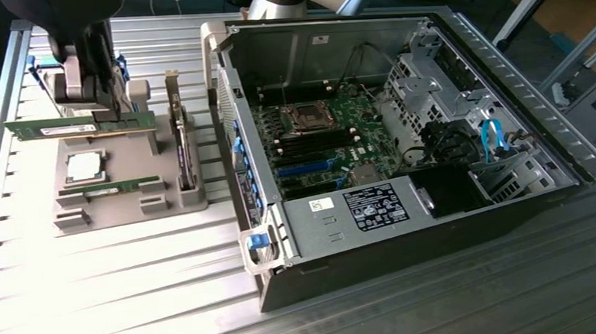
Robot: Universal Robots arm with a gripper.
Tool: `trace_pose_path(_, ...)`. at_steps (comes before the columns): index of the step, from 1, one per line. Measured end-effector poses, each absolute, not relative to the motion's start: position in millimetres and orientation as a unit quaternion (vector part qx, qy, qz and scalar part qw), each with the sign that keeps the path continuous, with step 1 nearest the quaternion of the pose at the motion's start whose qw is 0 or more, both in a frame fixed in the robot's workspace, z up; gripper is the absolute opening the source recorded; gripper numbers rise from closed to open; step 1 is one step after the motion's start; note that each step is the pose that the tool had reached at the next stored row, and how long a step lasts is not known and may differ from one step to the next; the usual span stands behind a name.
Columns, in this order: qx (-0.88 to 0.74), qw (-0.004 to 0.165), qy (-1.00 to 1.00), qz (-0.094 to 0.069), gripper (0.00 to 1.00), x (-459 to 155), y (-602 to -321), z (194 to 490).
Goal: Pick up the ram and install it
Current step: 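Pick up the ram and move it above insertion slot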
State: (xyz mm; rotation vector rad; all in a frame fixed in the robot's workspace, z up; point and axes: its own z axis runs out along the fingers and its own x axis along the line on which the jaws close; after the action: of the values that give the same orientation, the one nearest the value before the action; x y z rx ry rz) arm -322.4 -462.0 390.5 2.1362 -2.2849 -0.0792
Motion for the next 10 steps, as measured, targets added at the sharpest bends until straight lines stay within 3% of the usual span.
trace_pose_path(10,0.683,0.007,-0.730,-0.026,0.12,-300.7,-461.9,390.9)
